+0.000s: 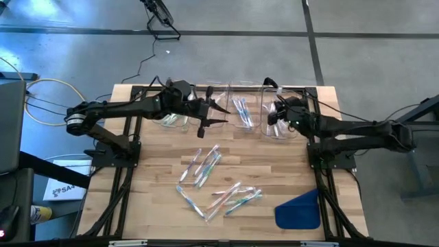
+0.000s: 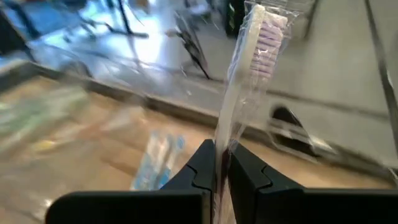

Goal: Pick & Place Toothbrushes
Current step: Put the violet toothbrush into the right transparent bin

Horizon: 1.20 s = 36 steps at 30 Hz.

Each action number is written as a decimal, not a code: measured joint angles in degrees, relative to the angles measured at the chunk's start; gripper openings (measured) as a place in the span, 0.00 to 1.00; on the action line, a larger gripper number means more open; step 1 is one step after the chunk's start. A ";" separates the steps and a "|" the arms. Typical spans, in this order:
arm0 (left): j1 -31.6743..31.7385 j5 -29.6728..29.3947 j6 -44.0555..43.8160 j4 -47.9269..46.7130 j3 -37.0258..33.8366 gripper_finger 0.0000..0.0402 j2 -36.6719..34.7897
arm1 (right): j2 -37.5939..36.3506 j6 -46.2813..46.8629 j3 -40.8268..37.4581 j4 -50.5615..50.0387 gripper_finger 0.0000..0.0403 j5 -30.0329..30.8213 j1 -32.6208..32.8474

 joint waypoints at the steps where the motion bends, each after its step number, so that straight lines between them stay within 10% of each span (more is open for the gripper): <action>1: -0.02 0.00 0.01 0.26 -0.01 0.34 -0.27 | 0.49 1.50 0.00 -1.60 0.04 -1.22 -1.33; 12: -0.02 -0.03 0.18 0.75 -0.03 0.34 -0.76 | 10.77 10.23 0.00 -8.44 0.04 -18.69 -12.44; 19: -0.02 -0.05 0.20 0.52 -0.03 0.34 -0.76 | 14.30 11.46 0.00 -7.71 0.22 -17.99 -14.92; 27: -0.02 -0.18 0.20 -2.62 -0.03 0.34 -0.74 | 13.40 7.25 0.00 -4.87 0.44 -20.23 -15.67; 36: 0.01 -0.25 0.00 -13.45 -0.02 0.34 -4.01 | 3.55 -0.79 0.00 3.33 0.48 -37.09 -15.65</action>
